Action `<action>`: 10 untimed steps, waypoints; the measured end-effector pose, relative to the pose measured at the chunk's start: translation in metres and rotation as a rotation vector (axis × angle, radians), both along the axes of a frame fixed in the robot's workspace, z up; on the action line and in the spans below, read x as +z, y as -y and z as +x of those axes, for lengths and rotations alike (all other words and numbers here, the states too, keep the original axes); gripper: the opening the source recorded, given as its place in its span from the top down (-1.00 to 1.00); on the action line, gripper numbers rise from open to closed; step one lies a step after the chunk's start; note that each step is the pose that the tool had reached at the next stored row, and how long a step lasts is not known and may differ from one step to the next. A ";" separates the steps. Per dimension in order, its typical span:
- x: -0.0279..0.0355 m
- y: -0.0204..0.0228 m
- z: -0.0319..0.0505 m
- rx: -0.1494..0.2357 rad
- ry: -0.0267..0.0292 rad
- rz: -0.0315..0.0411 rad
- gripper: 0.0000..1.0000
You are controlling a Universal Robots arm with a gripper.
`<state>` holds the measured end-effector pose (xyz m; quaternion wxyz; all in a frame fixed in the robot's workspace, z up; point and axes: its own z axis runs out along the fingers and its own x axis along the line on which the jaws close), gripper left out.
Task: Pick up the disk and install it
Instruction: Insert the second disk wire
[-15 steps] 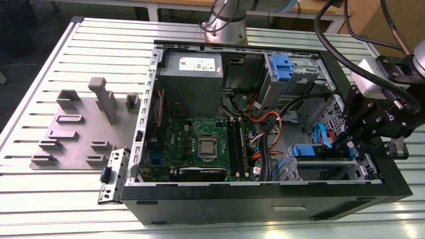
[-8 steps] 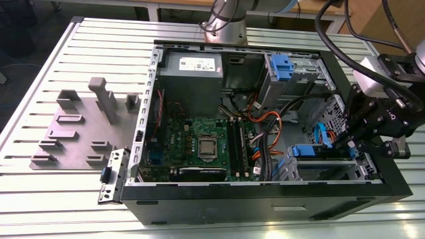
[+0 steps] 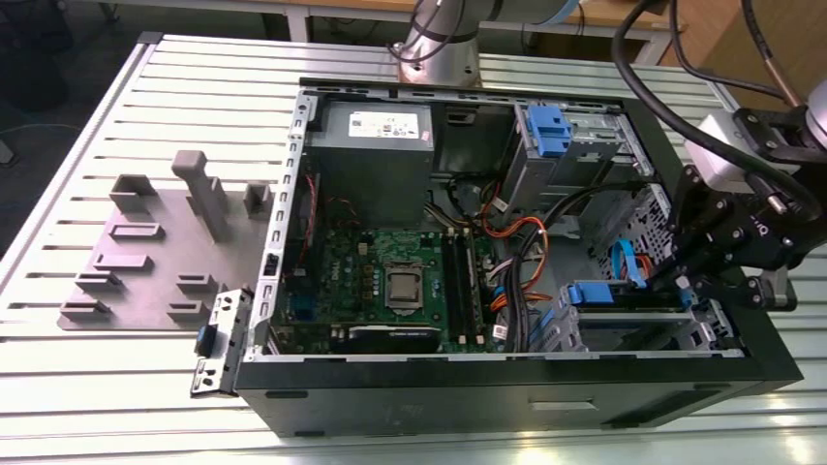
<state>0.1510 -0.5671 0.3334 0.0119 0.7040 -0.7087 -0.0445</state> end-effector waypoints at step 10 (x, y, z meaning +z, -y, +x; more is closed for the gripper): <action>-0.0039 0.0000 0.0000 0.000 0.0000 0.0003 0.66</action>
